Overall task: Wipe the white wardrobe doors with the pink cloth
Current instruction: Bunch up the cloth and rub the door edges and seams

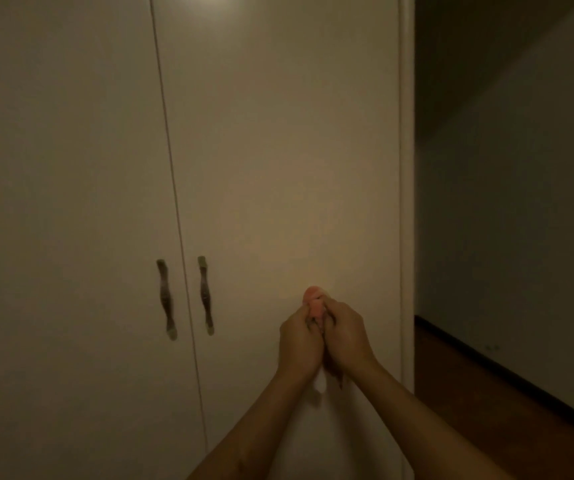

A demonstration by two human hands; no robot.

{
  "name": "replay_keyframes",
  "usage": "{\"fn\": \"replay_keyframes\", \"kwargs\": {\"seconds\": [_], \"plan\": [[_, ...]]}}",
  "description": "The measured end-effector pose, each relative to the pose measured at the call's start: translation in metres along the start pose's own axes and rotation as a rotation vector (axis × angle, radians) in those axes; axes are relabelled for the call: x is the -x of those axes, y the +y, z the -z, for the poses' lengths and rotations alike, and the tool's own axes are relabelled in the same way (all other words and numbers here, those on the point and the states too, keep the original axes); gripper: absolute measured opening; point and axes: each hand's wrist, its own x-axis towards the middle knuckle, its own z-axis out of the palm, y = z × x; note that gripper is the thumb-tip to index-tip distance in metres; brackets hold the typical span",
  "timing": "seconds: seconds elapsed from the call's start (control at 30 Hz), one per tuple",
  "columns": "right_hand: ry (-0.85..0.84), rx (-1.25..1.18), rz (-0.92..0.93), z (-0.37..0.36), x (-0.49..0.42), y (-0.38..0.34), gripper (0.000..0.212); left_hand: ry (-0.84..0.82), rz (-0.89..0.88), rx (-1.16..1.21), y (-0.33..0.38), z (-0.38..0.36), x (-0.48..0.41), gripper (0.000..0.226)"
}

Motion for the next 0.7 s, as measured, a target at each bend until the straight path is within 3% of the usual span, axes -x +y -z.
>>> {"fn": "replay_keyframes", "kwargs": {"seconds": [0.1, 0.43, 0.7], "plan": [[0.053, -0.008, -0.021, 0.03, -0.008, 0.021, 0.023, -0.032, -0.016, 0.041, 0.013, -0.037, -0.005, 0.022], [0.126, -0.079, -0.089, 0.09, -0.029, 0.072, 0.024, -0.167, -0.053, 0.011, 0.043, -0.113, -0.024, 0.035], [0.139, 0.009, -0.108, 0.076, -0.018, 0.074, 0.022, -0.176, -0.047, -0.003, 0.028, -0.109, -0.016, 0.034]]}}
